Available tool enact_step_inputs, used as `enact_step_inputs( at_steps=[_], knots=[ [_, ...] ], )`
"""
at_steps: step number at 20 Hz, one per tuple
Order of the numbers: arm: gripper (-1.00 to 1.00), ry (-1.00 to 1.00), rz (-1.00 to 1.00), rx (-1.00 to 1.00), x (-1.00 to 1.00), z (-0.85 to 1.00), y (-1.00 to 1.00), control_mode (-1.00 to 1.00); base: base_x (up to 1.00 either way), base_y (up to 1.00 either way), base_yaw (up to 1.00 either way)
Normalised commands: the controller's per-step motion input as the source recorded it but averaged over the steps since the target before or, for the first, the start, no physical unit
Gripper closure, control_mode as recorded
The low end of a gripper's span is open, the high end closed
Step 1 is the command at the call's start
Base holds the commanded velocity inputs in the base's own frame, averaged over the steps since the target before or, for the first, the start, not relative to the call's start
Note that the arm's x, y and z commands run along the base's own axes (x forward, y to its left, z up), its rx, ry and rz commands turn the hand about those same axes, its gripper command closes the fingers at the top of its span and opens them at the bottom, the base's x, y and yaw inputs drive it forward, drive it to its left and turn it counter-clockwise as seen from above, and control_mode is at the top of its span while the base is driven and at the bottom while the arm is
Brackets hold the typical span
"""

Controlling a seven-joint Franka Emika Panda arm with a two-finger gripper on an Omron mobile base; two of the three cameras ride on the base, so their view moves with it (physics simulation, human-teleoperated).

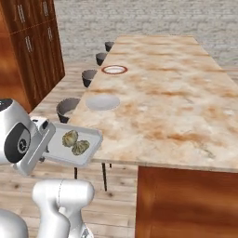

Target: Place two dumplings into each of the tupperware containers and then place the containers in the fridge.

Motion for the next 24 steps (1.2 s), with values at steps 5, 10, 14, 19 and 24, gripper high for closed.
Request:
enact_step_inputs(
  at_steps=[5, 10, 14, 19, 24],
  knots=[
    [1.00, 0.00, 0.00, 0.00, 0.00, 0.00, 0.00, 1.00, 0.04, -1.00, -0.08],
    [1.00, 0.00, 0.00, 0.00, 0.00, 0.00, 0.00, 1.00, 0.13, -0.95, -0.01],
    [1.00, 0.00, 0.00, 0.00, 0.00, 0.00, 0.00, 1.00, 0.46, -1.00, -0.05],
    [1.00, 0.00, 0.00, 0.00, 0.00, 0.00, 0.00, 1.00, 0.44, -1.00, -0.13],
    [1.00, 0.00, 0.00, 0.00, 0.00, 0.00, 0.00, 1.00, 0.20, -1.00, -0.16]
  ],
)
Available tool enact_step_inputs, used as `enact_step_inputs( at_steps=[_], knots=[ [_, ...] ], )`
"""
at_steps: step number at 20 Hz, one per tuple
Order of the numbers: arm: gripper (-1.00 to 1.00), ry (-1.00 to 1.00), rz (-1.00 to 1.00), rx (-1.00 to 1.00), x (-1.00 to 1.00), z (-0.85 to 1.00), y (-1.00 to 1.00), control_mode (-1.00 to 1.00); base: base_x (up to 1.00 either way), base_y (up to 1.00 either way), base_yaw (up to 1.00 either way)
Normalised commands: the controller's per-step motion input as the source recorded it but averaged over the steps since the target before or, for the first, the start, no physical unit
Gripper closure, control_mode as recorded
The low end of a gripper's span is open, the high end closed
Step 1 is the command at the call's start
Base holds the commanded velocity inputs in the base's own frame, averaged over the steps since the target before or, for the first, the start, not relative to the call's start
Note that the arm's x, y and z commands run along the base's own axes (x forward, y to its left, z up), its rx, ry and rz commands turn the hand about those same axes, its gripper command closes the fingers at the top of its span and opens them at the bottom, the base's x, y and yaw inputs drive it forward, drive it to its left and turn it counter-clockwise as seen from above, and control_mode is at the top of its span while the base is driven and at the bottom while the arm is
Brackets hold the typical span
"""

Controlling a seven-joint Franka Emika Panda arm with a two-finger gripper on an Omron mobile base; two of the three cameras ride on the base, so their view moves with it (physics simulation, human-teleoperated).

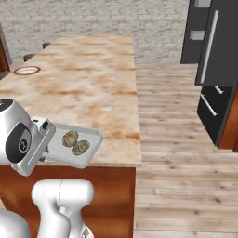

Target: Place two dumplings into each of the tupperware containers and then place the containers in the fridge.

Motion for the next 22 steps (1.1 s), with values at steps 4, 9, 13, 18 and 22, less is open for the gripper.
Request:
enact_step_inputs(
  at_steps=[4, 9, 13, 18, 22],
  knots=[
    [1.00, 0.00, 0.00, 0.00, 0.00, 0.00, 0.00, 1.00, 0.21, -1.00, -0.14],
    [1.00, 0.00, 0.00, 0.00, 0.00, 0.00, 0.00, 1.00, 0.21, -1.00, -0.11],
    [1.00, 0.00, 0.00, 0.00, 0.00, 0.00, 0.00, 1.00, 0.20, -1.00, -0.08],
    [1.00, 0.00, 0.00, 0.00, 0.00, 0.00, 0.00, 1.00, 0.33, -0.93, -0.05],
    [1.00, 0.00, 0.00, 0.00, 0.00, 0.00, 0.00, 1.00, 0.84, -0.06, 0.13]
  ],
)
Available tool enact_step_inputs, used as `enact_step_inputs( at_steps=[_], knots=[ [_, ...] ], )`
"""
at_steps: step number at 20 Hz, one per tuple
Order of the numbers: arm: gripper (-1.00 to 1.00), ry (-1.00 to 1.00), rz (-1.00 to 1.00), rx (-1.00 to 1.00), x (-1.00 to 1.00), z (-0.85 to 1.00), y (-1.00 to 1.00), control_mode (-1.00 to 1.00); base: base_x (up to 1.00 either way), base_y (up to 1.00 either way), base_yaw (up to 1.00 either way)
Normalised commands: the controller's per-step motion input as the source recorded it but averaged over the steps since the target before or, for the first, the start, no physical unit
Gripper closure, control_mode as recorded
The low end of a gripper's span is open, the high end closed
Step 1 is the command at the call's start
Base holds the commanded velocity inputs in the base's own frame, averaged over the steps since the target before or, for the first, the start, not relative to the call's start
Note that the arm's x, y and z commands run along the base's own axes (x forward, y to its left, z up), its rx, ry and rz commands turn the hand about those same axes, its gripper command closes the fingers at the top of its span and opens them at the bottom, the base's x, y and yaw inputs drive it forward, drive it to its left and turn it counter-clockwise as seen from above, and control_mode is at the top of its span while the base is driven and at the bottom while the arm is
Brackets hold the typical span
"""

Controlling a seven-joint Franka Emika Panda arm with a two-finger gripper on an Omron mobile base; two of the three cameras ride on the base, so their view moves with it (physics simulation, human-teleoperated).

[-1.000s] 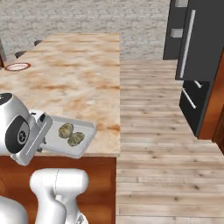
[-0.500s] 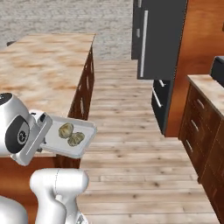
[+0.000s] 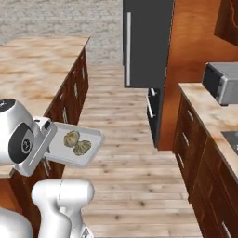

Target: Place two dumplings into each of the tupperware containers and then place the containers in the fridge.

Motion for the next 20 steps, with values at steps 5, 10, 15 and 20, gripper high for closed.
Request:
enact_step_inputs(
  at_steps=[5, 10, 15, 20],
  knots=[
    [1.00, 0.00, 0.00, 0.00, 0.00, 0.00, 0.00, 1.00, 1.00, 0.00, 0.19],
    [1.00, 0.00, 0.00, 0.00, 0.00, 0.00, 0.00, 1.00, 1.00, 0.00, 0.14],
    [1.00, 0.00, 0.00, 0.00, 0.00, 0.00, 0.00, 1.00, 1.00, -0.11, 0.09],
    [1.00, 0.00, 0.00, 0.00, 0.00, 0.00, 0.00, 1.00, 1.00, -0.01, 0.07]
  ],
)
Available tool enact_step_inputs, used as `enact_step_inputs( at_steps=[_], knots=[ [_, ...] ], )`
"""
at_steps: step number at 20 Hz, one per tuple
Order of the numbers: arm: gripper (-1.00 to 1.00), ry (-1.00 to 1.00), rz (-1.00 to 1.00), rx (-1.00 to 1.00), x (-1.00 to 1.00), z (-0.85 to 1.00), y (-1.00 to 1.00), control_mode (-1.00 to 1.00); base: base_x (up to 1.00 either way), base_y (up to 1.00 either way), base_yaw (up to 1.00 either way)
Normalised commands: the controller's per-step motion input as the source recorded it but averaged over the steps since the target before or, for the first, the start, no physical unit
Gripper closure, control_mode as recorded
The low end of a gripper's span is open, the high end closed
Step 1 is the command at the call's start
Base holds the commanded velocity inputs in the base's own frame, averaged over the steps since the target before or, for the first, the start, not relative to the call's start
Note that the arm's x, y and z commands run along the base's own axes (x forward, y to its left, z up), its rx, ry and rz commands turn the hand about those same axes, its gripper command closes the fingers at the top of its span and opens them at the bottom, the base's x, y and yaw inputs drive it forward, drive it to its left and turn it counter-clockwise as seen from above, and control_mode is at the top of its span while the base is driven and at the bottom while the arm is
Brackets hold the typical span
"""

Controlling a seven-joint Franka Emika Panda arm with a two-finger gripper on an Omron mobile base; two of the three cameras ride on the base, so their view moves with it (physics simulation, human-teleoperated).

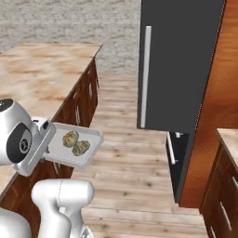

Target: Place two dumplings into each of the tupperware containers and then place the containers in the fridge.

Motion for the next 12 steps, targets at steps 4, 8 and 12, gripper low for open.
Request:
enact_step_inputs(
  at_steps=[4, 8, 12],
  knots=[
    [1.00, 0.00, 0.00, 0.00, 0.00, 0.00, 0.00, 1.00, 0.97, 0.00, 0.06],
    [1.00, 0.00, 0.00, 0.00, 0.00, 0.00, 0.00, 1.00, 0.93, 0.00, 0.06],
    [1.00, 0.00, 0.00, 0.00, 0.00, 0.00, 0.00, 1.00, 0.88, 0.00, 0.05]
  ],
)
